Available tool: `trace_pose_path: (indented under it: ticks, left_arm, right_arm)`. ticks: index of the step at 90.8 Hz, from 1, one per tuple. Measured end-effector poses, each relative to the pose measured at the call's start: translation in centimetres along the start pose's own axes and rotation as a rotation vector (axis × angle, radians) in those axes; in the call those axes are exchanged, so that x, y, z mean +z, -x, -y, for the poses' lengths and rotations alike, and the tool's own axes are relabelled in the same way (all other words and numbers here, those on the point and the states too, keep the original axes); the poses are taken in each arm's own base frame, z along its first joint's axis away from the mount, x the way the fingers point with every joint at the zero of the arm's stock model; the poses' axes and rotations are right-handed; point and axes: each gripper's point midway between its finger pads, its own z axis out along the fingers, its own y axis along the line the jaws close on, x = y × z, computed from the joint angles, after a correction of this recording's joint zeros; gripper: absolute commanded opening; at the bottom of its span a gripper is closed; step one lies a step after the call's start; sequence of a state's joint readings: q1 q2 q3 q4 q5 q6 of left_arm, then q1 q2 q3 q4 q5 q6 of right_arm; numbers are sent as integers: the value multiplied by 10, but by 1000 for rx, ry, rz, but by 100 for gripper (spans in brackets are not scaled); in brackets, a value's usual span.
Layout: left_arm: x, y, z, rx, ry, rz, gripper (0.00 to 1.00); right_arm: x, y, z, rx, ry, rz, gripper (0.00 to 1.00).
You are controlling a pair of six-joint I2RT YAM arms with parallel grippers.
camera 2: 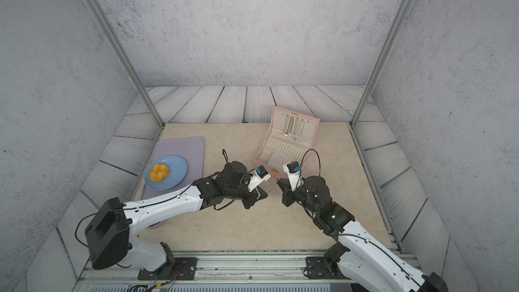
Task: Put jewelry chain into jewelry box
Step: Pick up the necklace from the center of the board.
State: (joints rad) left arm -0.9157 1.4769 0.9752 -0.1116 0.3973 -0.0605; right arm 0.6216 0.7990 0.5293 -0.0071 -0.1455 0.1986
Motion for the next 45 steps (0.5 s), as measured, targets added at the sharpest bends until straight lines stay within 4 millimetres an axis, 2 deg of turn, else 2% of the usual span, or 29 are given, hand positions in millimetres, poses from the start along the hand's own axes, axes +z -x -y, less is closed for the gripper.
trace_pose_path:
  ticks: [28, 40, 45]
  left_arm:
    - [0, 0, -15, -30, 25, 5, 61]
    - [-12, 2, -22, -40, 54, 9, 66]
    - [-20, 8, -32, -57, 76, 29, 66]
  right_arm:
    - [6, -14, 17, -82, -95, -130, 0]
    - [5, -21, 26, -102, -140, -178, 0]
    - [5, -24, 29, -112, -159, -199, 0]
